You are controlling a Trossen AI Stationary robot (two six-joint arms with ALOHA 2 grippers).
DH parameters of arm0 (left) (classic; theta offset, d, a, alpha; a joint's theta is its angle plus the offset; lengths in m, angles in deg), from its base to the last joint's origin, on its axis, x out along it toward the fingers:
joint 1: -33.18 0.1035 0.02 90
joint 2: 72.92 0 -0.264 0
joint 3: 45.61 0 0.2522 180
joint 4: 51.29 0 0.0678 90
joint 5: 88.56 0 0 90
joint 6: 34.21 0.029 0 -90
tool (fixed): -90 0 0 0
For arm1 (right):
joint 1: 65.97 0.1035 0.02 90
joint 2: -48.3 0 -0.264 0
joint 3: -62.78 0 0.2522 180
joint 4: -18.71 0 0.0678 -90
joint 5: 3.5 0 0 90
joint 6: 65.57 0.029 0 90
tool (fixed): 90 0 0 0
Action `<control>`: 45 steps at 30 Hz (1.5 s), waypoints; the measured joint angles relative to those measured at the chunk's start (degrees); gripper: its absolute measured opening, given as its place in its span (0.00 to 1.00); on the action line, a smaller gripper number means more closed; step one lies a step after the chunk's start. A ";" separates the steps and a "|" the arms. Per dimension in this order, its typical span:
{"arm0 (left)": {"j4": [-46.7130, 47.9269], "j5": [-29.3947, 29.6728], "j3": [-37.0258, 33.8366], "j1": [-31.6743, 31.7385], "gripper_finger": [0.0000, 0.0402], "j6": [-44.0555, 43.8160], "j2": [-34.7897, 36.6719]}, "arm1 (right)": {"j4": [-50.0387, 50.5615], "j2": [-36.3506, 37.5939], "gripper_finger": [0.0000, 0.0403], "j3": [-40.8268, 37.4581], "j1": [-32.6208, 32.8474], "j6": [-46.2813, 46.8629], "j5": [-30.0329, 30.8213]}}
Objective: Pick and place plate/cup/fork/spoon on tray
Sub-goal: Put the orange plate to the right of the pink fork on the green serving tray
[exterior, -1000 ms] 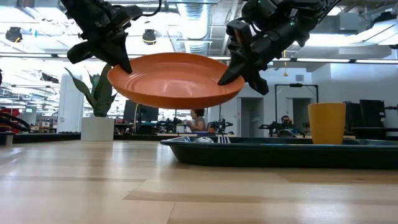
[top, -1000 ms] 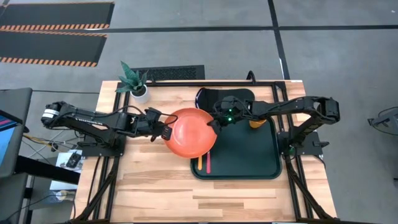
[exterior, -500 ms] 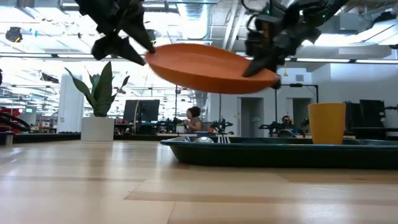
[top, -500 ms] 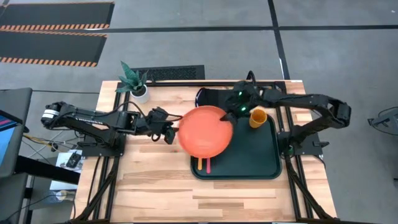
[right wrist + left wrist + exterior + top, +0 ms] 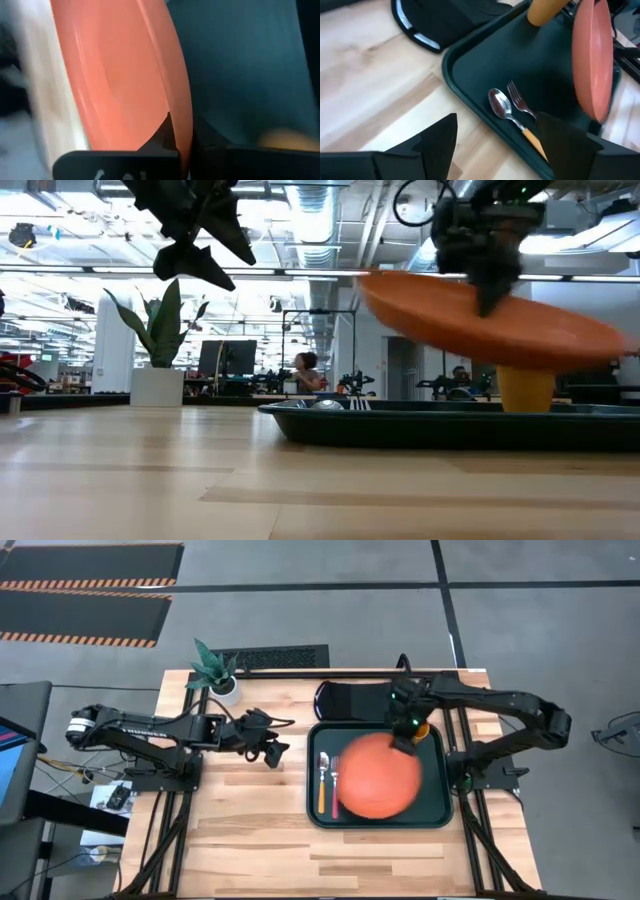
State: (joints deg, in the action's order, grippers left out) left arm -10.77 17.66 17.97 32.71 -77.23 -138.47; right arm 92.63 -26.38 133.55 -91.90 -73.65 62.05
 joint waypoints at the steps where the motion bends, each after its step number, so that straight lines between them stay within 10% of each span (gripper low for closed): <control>1: 0.00 0.47 0.00 0.20 0.63 0.45 0.00 | 2.48 0.26 0.04 -0.07 0.75 -1.79 2.40; 22: 0.66 -0.87 0.00 7.10 0.63 2.98 0.00 | 0.90 -11.39 0.04 0.01 6.06 -16.05 11.18; 45: 0.73 -0.58 0.00 7.07 0.63 4.25 0.00 | -2.73 -13.32 0.57 0.00 6.06 -16.61 19.24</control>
State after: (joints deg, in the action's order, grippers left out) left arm -10.04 17.08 17.97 39.77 -72.98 -138.47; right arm 89.90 -39.70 133.55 -85.84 -90.26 81.29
